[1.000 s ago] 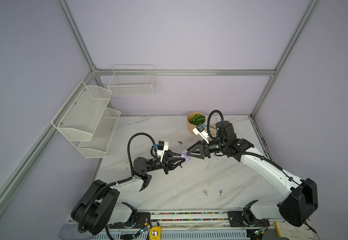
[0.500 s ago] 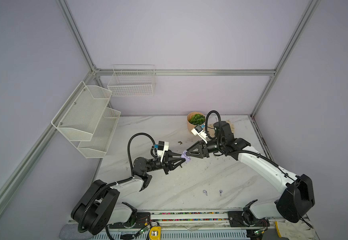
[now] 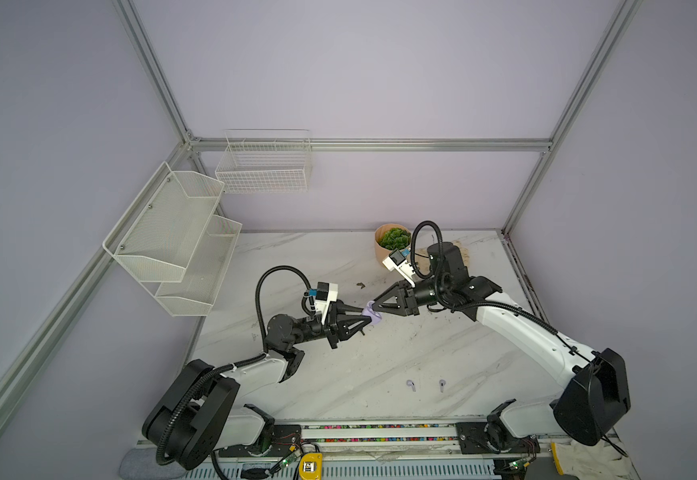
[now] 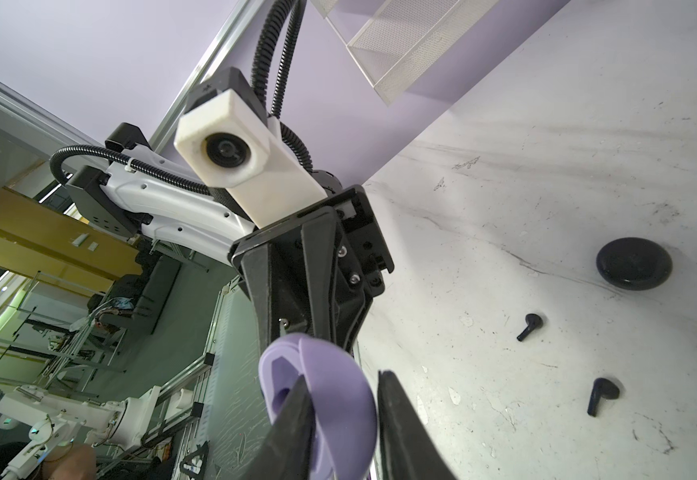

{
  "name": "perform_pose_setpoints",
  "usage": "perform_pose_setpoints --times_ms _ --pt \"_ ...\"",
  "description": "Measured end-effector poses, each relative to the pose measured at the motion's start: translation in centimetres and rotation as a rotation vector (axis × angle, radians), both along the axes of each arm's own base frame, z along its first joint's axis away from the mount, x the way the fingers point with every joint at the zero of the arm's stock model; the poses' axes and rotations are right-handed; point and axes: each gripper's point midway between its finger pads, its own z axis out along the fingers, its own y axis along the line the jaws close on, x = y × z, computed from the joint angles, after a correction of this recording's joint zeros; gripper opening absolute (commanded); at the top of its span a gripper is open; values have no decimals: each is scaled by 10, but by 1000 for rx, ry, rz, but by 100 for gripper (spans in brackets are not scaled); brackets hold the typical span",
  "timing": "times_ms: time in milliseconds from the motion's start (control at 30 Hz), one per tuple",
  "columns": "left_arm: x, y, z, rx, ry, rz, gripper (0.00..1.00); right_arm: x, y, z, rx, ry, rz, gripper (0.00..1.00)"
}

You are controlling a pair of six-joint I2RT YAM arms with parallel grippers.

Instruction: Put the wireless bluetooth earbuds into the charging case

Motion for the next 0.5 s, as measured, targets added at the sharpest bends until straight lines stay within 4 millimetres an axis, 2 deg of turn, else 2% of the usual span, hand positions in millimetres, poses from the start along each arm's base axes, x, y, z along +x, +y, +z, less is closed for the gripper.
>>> perform_pose_setpoints --times_ms 233,500 --pt "0 0 0 0 0 0 0 1 0 0 -1 -9 -4 22" --pt "1 0 0 -3 1 6 7 3 0 0 -2 -18 -11 16"
